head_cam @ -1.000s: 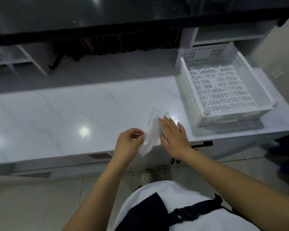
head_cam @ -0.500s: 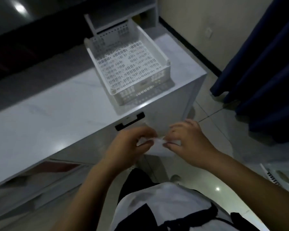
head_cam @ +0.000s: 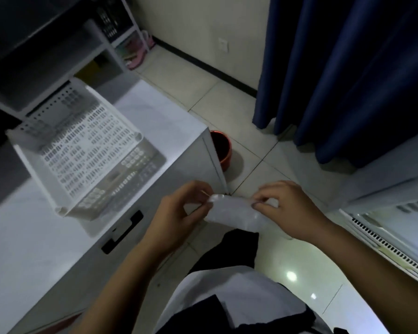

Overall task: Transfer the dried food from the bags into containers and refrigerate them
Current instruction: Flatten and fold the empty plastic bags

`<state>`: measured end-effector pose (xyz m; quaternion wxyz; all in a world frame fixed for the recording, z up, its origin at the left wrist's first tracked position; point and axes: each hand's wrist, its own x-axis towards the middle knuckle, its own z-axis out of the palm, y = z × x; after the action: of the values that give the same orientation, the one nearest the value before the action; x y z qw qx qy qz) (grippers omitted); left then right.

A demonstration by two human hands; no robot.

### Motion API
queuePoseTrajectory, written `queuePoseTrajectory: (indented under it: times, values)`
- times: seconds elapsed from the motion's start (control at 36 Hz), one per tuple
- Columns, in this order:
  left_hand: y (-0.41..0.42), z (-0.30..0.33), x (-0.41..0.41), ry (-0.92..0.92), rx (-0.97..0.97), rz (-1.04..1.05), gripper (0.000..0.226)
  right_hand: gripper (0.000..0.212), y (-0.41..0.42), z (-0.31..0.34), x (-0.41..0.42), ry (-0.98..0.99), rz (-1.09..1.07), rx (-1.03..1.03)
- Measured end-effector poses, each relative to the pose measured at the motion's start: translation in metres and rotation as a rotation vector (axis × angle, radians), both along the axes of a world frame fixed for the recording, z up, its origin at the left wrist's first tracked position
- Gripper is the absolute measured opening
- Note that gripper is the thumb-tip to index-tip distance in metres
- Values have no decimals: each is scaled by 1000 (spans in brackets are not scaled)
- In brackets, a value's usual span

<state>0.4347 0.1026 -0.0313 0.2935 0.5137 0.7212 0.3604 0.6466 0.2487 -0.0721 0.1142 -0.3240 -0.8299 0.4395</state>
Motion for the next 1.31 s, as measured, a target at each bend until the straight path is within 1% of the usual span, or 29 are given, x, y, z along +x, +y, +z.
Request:
queuePoseTrajectory:
  times: [0.06, 0.11, 0.19, 0.25, 0.31, 0.36, 0.47, 0.58, 0.64, 0.72, 0.78, 0.83, 0.92, 0.97, 1.03, 1.11, 1.22, 1.31]
  values:
    - [34, -6, -3, -17, 25, -12, 22, 6, 29, 0, -1, 0, -61, -50]
    - [72, -9, -6, -73, 44, -27, 27, 9, 62, 3, -1, -10, -121, -123]
    - [132, -9, -9, -119, 76, -62, 27, 12, 113, 8, -2, -31, -190, -161]
    - [170, -5, -13, -83, 109, -114, 28, 15, 146, 13, -3, -41, -239, -162]
    - [205, -1, -18, -13, 127, -224, 31, 26, 176, 19, -4, -39, -274, -162]
    - [237, 1, -24, 13, 97, -328, 33, 31, 205, 26, -9, -37, -273, -178]
    - [289, -1, -34, 47, 1, -453, 38, 17, 257, 27, -20, -56, -280, -206]
    - [327, -16, -44, 106, -96, -505, 39, 8, 308, 12, -35, -145, -232, -207]
    - [336, -27, -46, 170, -170, -507, 46, 12, 327, -1, -43, -206, -209, -132]
    - [353, -54, -50, 211, -328, -393, 59, 37, 368, -29, -63, -281, -115, -4]
    - [364, -71, -52, 251, -443, -290, 67, 48, 392, -53, -79, -326, -55, 14]
    - [371, -89, -52, 292, -562, -191, 74, 52, 411, -77, -93, -412, 3, -25]
    - [381, -118, -52, 266, -727, -19, 80, 58, 432, -112, -111, -555, 188, -136]
    - [392, -139, -53, 250, -816, 68, 83, 60, 445, -131, -121, -630, 301, -124]
    - [405, -159, -56, 233, -872, 142, 85, 62, 458, -146, -133, -699, 397, -56]
    - [423, -188, -63, 138, -950, 237, 83, 62, 478, -165, -152, -786, 530, -32]
    - [436, -236, -72, -55, -1047, 396, 81, 56, 498, -202, -170, -905, 669, -180]
    - [442, -283, -80, -123, -1074, 476, 81, 60, 512, -244, -178, -999, 726, -205]
